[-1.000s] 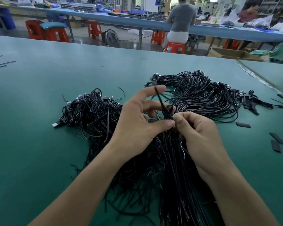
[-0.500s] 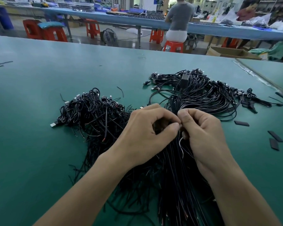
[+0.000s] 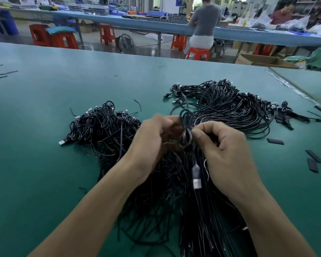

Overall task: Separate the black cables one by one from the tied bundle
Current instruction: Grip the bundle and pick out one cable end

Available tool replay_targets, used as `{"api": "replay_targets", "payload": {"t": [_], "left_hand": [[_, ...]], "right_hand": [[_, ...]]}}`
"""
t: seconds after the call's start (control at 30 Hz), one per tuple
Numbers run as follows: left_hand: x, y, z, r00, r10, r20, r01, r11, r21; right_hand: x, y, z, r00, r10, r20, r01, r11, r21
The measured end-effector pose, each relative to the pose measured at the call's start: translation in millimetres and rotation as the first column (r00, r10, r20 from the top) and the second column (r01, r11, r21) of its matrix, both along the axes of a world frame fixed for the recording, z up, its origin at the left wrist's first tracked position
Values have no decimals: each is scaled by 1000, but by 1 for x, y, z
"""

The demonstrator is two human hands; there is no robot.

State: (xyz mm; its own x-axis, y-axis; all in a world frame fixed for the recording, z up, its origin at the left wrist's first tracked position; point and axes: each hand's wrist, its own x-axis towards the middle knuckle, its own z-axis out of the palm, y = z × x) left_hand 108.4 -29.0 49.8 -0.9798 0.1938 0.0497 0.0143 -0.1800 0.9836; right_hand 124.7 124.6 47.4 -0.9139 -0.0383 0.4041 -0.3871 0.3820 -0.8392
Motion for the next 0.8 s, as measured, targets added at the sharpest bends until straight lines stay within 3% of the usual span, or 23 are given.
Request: {"api": "replay_targets", "payload": {"t": [0.07,0.2,0.33,0.5,0.6,0.67,0.8], "left_hand": [[0,-5,3,1000,-3,2,3,1000,21],[3,-7,4,979,47,-198,-58,997,-46],[5,-7,4,950,72,-304,-97,993,-68],[8,-1,2,906,-6,-422,-112,961,-254],[12,6,1,862,-56,-503,-193,882,-431],[15,7,0,860,-82,-504,-224,826,-517],[18,6,3,860,-150,-487,-177,808,-562]], "right_hand": [[0,-2,-4,999,-7,39,6,1000,13],[-1,-3,-8,998,25,58,-23,999,-29],[-6,0,-16,996,-10,90,16,998,-68],[-12,3,-23,976,-60,211,106,971,-212],[-13,5,-24,969,-105,225,161,954,-251],[-13,6,-21,968,-122,221,179,948,-262],[-11,7,-16,971,-110,213,173,936,-307]]}}
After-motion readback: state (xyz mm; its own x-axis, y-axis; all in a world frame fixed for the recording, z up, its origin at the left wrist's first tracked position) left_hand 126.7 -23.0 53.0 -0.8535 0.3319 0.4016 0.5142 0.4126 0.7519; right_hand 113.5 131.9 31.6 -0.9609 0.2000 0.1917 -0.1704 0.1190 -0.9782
